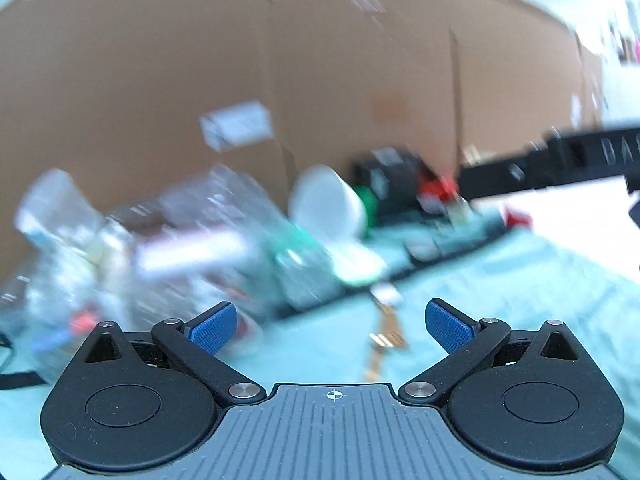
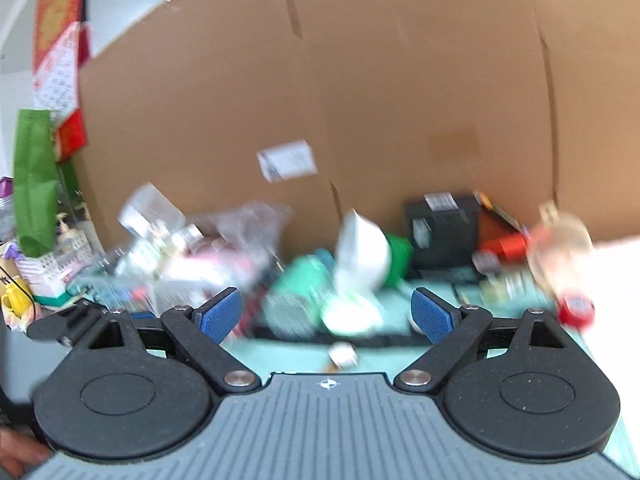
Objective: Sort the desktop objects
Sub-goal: 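Move the right gripper down onto the gold-strap wristwatch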
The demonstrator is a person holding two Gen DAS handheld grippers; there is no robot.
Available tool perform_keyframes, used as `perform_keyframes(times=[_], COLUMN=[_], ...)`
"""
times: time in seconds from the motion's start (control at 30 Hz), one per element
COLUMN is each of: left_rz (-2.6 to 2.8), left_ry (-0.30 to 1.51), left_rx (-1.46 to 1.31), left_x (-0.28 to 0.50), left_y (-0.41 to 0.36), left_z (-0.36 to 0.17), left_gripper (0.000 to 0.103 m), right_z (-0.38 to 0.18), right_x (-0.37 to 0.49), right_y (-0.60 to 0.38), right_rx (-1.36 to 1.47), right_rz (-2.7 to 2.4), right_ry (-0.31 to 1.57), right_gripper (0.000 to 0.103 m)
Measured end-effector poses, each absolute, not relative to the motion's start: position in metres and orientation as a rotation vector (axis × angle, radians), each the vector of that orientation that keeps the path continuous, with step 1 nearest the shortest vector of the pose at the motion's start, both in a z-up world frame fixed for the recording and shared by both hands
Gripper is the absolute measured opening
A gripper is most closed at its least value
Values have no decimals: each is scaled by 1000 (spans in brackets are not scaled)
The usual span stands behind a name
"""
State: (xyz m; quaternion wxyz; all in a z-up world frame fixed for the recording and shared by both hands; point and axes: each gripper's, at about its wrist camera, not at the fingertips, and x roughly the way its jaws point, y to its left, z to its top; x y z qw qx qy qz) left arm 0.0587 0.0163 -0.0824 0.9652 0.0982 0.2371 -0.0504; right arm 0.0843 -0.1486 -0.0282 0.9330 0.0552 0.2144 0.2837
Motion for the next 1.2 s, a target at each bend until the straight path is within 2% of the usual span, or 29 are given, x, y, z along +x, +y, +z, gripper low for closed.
perform_keyframes(times=[0.1, 0.17, 0.27, 0.47, 0.77, 0.83, 0.87, 0.9, 0.93, 1.03, 1.2], left_rz=[-97, -113, -118, -139, -157, -154, -165, -175, -189, -224, -242], left_ry=[521, 544, 580, 685, 699, 690, 692, 693, 685, 681, 660], left_rx=[272, 292, 279, 220, 117, 131, 116, 96, 114, 128, 119], left_x=[62, 75, 94, 113, 117, 114, 113, 112, 109, 107, 105], left_y=[-9, -14, -13, -12, 0, -2, -1, 0, -2, -7, -5], left_z=[-104, -108, -111, -121, -124, -124, -123, -123, -121, -119, -120], left_gripper=[103, 103, 103, 100, 99, 92, 89, 83, 71, 56, 42], right_z=[-52, -64, -81, -101, -115, -116, -115, -113, -113, -113, -111], right_x=[100, 114, 134, 170, 182, 175, 173, 173, 173, 173, 170], right_y=[-153, -151, -145, -119, -95, -86, -83, -82, -80, -79, -81], right_rx=[119, 118, 94, 29, -96, -192, -216, -209, -211, -234, -232], right_rz=[576, 596, 650, 723, 736, 718, 719, 737, 735, 734, 734], right_ry=[510, 561, 603, 673, 688, 668, 667, 675, 678, 671, 675], right_gripper=[86, 73, 66, 62, 60, 55, 44, 37, 35, 32, 29])
